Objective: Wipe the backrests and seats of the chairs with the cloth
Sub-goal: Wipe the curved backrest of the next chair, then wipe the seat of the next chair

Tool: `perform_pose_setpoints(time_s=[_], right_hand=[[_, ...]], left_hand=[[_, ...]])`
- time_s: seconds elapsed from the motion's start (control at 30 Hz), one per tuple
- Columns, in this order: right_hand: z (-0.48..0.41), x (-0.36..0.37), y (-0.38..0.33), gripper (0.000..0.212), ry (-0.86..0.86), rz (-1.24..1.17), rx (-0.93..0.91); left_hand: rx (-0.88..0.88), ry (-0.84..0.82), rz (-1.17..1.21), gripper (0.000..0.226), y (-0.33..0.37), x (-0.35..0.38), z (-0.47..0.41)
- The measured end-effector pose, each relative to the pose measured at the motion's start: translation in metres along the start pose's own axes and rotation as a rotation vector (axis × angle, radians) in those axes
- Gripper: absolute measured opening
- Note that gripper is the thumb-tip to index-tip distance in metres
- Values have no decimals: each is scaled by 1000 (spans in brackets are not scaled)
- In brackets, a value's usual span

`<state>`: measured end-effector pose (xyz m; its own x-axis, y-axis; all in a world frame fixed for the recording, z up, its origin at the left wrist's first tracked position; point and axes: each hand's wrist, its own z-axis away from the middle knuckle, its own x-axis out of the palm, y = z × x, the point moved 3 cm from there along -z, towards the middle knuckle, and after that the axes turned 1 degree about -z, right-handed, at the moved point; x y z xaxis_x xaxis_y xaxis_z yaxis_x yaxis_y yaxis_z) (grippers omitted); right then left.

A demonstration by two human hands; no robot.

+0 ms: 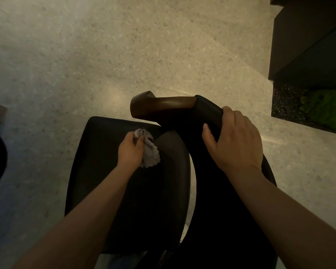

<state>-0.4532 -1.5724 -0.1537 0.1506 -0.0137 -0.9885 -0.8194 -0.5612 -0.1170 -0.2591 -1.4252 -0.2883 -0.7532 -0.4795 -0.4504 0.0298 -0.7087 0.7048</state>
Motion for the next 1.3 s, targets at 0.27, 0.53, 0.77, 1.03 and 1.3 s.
perform_pose_setpoints(time_s=[0.27, 0.53, 0.77, 1.03, 1.3], right_hand=[[1, -12, 0, 49, -147, -48, 39], [66, -61, -38, 54, -211, -377, 168], [136, -112, -77, 49, -149, -704, 306], [176, -157, -124, 44, -119, -995, 203], [192, -169, -136, 41, -37, -1040, 52]], left_hand=[[158, 30, -114, 7, 28, -68, 63], [300, 0, -289, 35, 52, -114, 121], [340, -94, -137, 31, 96, -145, 178], [347, -70, 23, 30, 104, -167, 216], [274, -76, 80, 28, 105, -152, 248]])
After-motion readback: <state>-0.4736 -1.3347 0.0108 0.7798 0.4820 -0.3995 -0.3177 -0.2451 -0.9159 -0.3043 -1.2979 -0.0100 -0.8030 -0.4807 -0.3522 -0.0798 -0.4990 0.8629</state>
